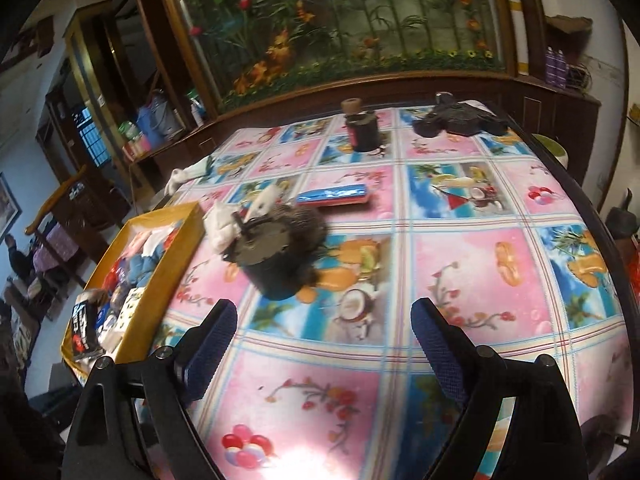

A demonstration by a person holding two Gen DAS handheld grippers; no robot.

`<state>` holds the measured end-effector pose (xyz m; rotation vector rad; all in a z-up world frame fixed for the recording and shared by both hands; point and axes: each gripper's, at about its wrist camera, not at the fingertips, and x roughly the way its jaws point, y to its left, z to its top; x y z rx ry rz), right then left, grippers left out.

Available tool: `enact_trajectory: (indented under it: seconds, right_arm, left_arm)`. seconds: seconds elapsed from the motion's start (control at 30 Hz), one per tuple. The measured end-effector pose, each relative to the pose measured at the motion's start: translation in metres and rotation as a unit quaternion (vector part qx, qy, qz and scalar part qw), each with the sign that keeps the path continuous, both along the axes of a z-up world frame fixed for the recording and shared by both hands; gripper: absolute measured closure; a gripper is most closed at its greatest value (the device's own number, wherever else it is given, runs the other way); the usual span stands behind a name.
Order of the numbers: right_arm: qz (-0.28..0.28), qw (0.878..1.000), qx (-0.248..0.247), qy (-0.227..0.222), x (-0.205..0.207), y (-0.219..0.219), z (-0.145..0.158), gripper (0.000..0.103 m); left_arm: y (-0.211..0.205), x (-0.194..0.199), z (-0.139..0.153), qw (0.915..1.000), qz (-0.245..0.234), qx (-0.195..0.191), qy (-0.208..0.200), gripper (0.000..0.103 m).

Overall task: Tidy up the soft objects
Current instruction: 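Withdraw both open tools from the tray back over the table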

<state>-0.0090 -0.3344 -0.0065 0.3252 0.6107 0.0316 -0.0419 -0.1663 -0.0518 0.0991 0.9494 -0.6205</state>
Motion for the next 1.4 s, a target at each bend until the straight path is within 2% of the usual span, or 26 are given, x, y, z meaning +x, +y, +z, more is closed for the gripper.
enact_trajectory:
  seconds: [0.27,0.47,0.53,0.63,0.77,0.83,0.9,0.97,1.13,1.4]
  right_arm:
    - [-0.034,0.999,0.004,0.003,0.015,-0.022,-0.017,0.013]
    - [-0.045,0.999,0.023,0.003,0.024,-0.032,-0.03,0.013]
    - [-0.044,0.999,0.027,0.004,0.026,-0.033,-0.032,0.013]
    - [-0.044,0.999,0.029,0.006,0.029,-0.034,-0.035,0.013]
    - [-0.044,0.999,0.027,0.015,0.033,-0.032,-0.039,0.013]
    - [-0.042,0.999,0.02,0.019,0.036,-0.029,-0.04,0.013]
    - [-0.042,0.999,0.011,0.022,0.037,-0.024,-0.041,0.013]
    - [-0.042,0.999,0.002,0.025,0.039,-0.021,-0.041,0.013]
    - [-0.047,0.998,-0.003,0.033,0.042,-0.022,-0.044,0.013]
    - [-0.056,0.997,-0.002,0.044,0.046,-0.024,-0.048,0.013]
  left_arm:
    - [-0.022,0.003,-0.016,0.9995,-0.02,0.02,0.017,0.04]
    - [-0.03,0.012,-0.031,0.9985,-0.023,0.024,0.044,0.04]
    - [-0.032,0.013,-0.031,0.9987,-0.025,0.025,0.038,0.039]
    - [-0.034,0.014,-0.032,0.9987,-0.029,0.02,0.037,0.033]
    - [-0.036,0.014,-0.035,0.9988,-0.036,0.017,0.03,0.018]
    - [-0.036,0.013,-0.035,0.9988,-0.04,0.011,0.028,0.014]
    - [-0.038,0.011,-0.038,0.9982,-0.05,0.013,0.031,0.0]
    - [-0.043,0.008,-0.039,0.9979,-0.056,0.029,0.019,0.0]
    - [-0.057,-0.006,-0.045,0.9917,-0.075,0.101,-0.026,0.0]
    - [-0.054,-0.011,-0.047,0.9927,-0.067,0.094,-0.036,0.0]
